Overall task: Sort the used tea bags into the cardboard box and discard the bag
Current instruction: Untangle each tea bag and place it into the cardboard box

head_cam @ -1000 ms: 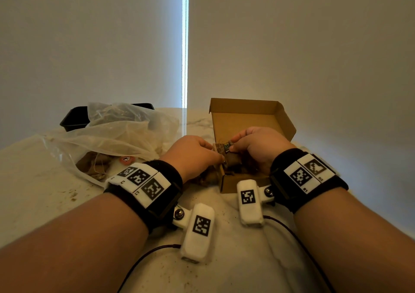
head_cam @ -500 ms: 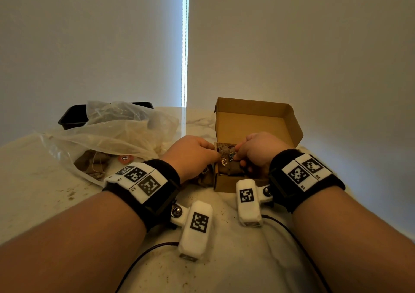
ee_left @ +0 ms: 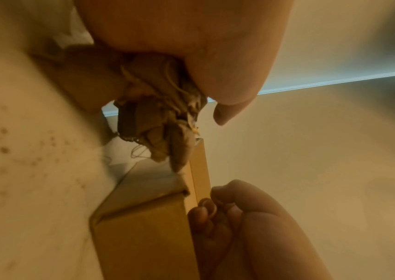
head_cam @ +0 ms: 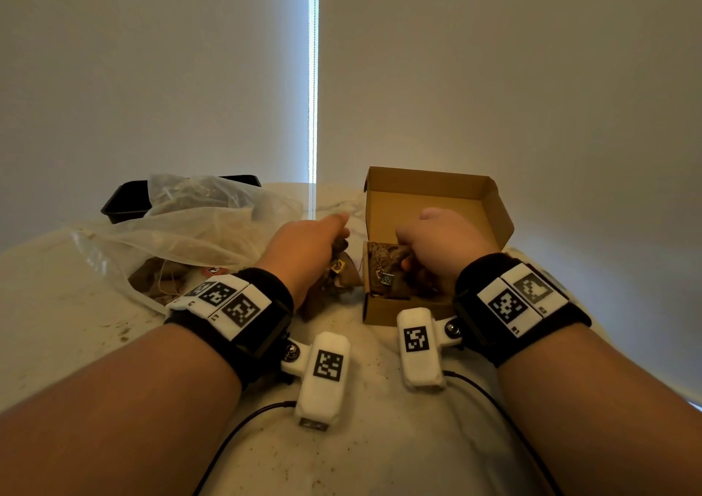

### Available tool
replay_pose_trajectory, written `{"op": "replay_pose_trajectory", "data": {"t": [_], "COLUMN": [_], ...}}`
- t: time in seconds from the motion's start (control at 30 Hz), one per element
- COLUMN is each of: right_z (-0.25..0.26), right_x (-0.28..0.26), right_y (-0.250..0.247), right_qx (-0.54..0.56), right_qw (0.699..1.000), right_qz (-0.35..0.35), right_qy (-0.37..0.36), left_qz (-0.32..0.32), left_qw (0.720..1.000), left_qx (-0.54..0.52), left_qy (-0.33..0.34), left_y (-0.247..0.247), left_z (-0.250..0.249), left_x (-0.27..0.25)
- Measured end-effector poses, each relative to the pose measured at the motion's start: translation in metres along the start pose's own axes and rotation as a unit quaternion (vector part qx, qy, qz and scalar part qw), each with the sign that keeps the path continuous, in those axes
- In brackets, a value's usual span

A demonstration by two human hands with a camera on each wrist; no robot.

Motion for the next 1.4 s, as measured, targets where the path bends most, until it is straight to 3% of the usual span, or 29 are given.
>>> {"op": "replay_pose_trajectory", "data": {"t": [0.2, 0.37, 0.5, 0.73, 0.93, 1.1, 1.4], "right_z": [0.01, 0.015, 0.012, 0.01, 0.009, 0.005, 0.01], "right_x": [-0.013, -0.027, -0.032, -0.027, -0.024, -0.019, -0.018], "right_y": [0.001, 0.021, 0.036, 0.042, 0.039, 0.03, 0.024], "right_qx": [0.022, 0.073, 0.065, 0.105, 0.133, 0.141, 0.365], "right_qw": [0.996, 0.989, 0.984, 0.982, 0.981, 0.986, 0.918], "right_qz": [-0.007, 0.082, 0.135, 0.144, 0.129, 0.089, 0.154], "right_qy": [-0.08, -0.102, -0.092, -0.062, -0.049, 0.009, 0.027], "left_qz": [-0.052, -0.058, -0.038, 0.002, -0.011, -0.076, -0.138], "left_qw": [0.989, 0.982, 0.982, 0.979, 0.976, 0.973, 0.961], "left_qx": [-0.138, -0.178, -0.181, -0.196, -0.206, -0.21, -0.232], "left_qy": [-0.025, -0.019, -0.021, -0.049, -0.068, -0.062, -0.057], "left_y": [-0.005, -0.007, -0.001, 0.01, 0.008, -0.001, -0.01], "left_z": [0.001, 0.0, -0.001, 0.005, 0.008, 0.012, 0.016], "left_x": [0.004, 0.003, 0.0, -0.004, -0.003, 0.001, 0.005]}}
Point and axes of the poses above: each hand's wrist, its own x-axis towards the middle knuckle, its own y-axis out of the palm, z = x × y, the point moved 5 cm from there along x, towards the middle knuckle, and after that the axes turned 12 degrees about y, right-handed, at the moved point
